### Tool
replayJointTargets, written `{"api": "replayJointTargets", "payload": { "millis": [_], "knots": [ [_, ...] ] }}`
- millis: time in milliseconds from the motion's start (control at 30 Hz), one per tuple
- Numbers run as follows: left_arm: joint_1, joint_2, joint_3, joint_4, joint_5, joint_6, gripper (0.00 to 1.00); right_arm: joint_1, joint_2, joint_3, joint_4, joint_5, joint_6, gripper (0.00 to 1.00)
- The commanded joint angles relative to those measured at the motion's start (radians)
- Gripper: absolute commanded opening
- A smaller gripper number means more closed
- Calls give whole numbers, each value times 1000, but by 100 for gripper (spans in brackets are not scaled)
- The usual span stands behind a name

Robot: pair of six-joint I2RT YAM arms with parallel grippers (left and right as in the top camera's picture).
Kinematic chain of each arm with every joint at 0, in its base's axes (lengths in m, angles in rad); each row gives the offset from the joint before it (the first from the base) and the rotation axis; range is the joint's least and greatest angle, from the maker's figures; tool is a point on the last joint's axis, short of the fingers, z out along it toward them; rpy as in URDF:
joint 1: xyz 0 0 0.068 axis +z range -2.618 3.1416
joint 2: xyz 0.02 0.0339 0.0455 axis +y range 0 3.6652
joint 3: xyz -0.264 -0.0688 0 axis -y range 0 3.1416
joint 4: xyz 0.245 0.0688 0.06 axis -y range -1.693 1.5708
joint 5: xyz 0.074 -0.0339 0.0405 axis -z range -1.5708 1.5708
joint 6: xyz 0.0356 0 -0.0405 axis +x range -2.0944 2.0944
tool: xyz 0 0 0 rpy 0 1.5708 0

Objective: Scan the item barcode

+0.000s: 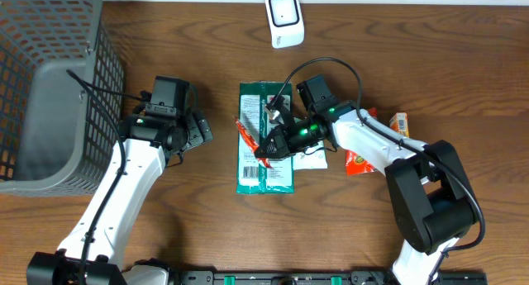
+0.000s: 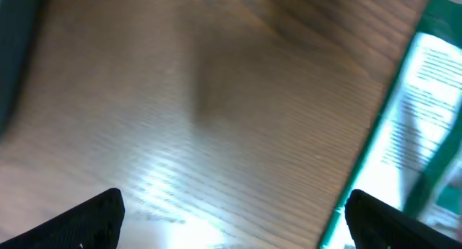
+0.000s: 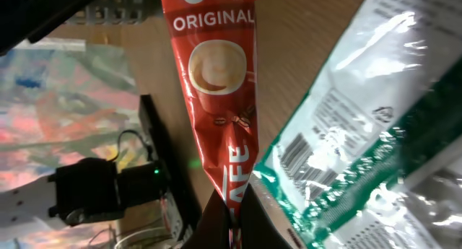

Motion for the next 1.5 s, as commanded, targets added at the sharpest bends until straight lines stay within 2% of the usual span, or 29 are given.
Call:
{"api": "replayJointTargets", "payload": {
  "millis": [0, 267, 333, 600, 667, 800, 1033, 1300, 1400, 1467],
  "knots": [
    [2, 8, -12, 30, 183, 146, 98, 2, 22, 2, 8, -120, 8, 1],
    [2, 7, -12, 117, 649, 286, 98, -25, 22, 2, 118, -475, 8, 1],
    [2, 7, -12, 144, 708, 285, 98, -25, 22, 2, 151, -531, 8, 1],
    [2, 7, -12, 285, 967, 285, 98, -25, 22, 2, 222, -564, 39, 1],
    [2, 7, -12, 290, 971, 285, 98, -25, 22, 2, 222, -564, 38, 1],
    [2, 7, -12, 288, 968, 285, 80, -35, 22, 2, 257, -563, 47, 1],
    [2, 7, -12, 288, 967, 286, 76, -58, 22, 2, 331, -560, 99, 1],
    [2, 7, -12, 288, 966, 286, 53, -69, 22, 2, 330, -554, 98, 1],
    [2, 7, -12, 288, 924, 285, 45, -69, 22, 2, 330, -554, 98, 1],
    [2, 7, -12, 287, 899, 285, 44, -69, 22, 2, 330, -554, 98, 1]
  ]
}}
